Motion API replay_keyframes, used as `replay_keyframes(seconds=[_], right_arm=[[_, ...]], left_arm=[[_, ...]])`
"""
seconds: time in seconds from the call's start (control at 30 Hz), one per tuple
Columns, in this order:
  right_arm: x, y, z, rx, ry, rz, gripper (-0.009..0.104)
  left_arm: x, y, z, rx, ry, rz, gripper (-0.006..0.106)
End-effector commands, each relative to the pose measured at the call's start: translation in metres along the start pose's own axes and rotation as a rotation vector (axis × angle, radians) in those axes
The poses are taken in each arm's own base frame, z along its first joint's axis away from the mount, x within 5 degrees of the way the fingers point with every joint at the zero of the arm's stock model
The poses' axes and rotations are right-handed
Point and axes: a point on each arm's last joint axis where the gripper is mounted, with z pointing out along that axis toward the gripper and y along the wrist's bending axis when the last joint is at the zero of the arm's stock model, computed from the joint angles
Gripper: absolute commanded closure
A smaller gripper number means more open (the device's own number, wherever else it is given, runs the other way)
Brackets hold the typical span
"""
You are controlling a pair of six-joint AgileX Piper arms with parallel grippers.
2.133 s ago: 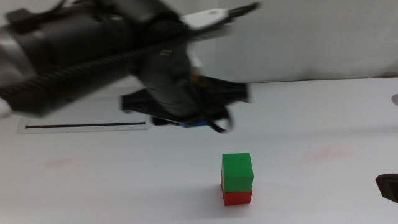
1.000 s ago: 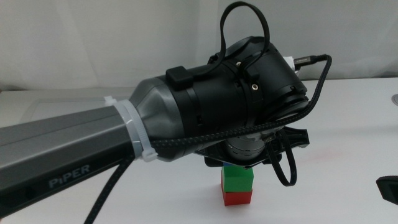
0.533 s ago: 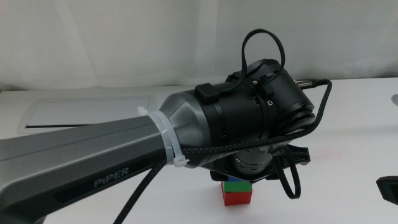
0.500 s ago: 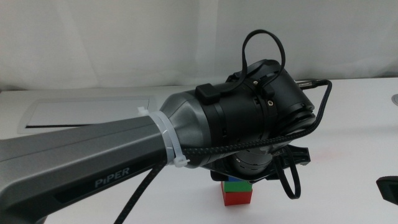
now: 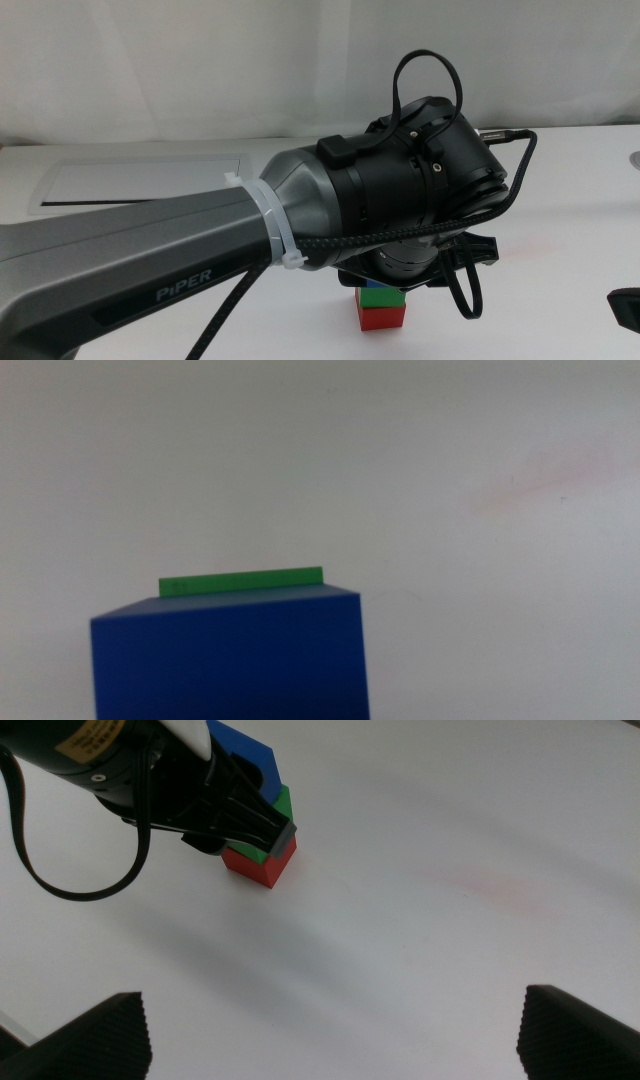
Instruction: Stack red cubes first, then green, then blue cubes in a specific spot.
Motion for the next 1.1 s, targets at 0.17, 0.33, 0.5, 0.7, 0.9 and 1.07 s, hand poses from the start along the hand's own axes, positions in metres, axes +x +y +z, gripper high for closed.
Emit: replay_keyframes(seconds=[0.17, 0.33, 0.5, 0.7, 0.9, 1.07], right_arm=[[0.001, -0.001, 0.000, 0.006, 0.000, -0.005, -0.007], [0.002, -0.001, 0.000, 0.006, 0.002, -0.005, -0.007], [0.002, -0.001, 0.000, 0.008, 0.002, -0.006, -0.007], [0.002, -0.001, 0.000, 0.008, 0.002, -0.006, -0.007], [0.002, -0.001, 0.000, 0.008, 0.002, -0.006, -0.007], [0.002, -0.001, 0.000, 0.010, 0.006, -0.006, -0.007]], left_arm=[[-0.001, 0.000, 0.004, -0.007, -0.012, -0.015, 0.103], [-0.004, 0.002, 0.009, -0.017, 0.005, -0.024, 0.103], [-0.003, 0.001, 0.010, -0.007, 0.013, -0.019, 0.100], [-0.003, 0.000, 0.010, 0.003, 0.017, -0.009, 0.059], [-0.005, 0.002, 0.010, -0.004, 0.013, -0.012, 0.008], [-0.014, 0.003, -0.016, 0.063, -0.033, 0.067, 0.008]])
